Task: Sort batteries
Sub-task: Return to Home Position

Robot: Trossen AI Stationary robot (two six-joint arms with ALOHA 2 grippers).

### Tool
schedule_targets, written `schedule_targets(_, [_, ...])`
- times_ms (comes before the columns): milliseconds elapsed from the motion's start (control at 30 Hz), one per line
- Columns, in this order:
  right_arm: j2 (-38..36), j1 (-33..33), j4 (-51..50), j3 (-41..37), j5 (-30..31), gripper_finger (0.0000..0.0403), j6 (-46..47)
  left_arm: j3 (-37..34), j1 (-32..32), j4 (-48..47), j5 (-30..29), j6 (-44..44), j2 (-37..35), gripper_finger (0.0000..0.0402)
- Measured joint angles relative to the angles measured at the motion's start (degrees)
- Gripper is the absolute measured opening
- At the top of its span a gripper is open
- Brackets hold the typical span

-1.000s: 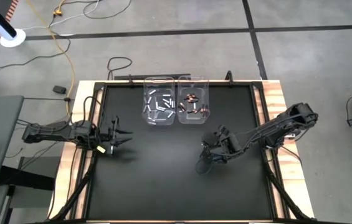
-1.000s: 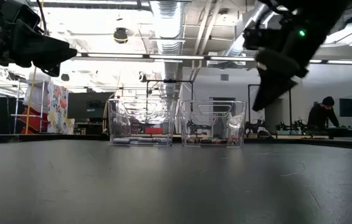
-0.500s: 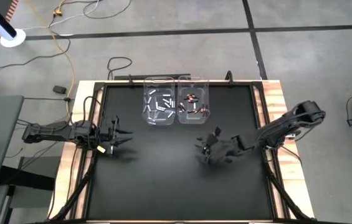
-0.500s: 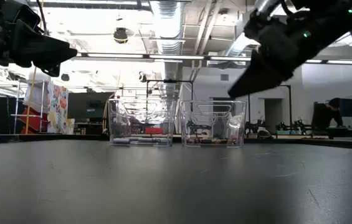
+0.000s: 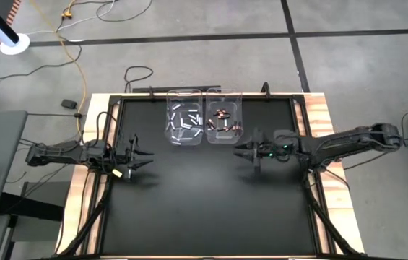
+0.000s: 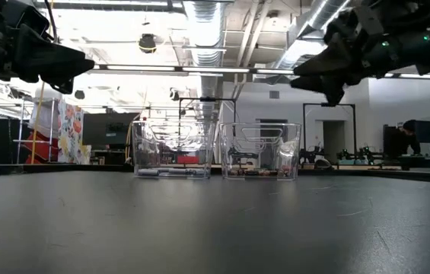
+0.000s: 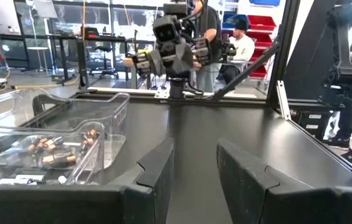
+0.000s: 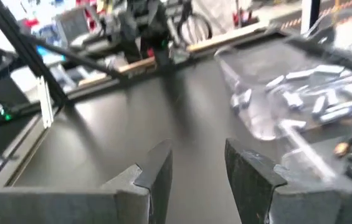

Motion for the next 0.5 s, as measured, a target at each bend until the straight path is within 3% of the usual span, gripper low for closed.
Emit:
schedule_targets(300, [-12.5, -1.9, 0.0, -7.0, -0.1, 0.0164, -0.7, 0.0, 0.0, 0.0, 0.0, 0.0, 0.0, 0.0118])
schedule_targets(500, [-17.7, -1.1, 1.7, -12.6, -0.1, 0.0164, 6.2, 0.0, 0.0, 0.0, 0.0, 0.0, 0.0, 0.0118])
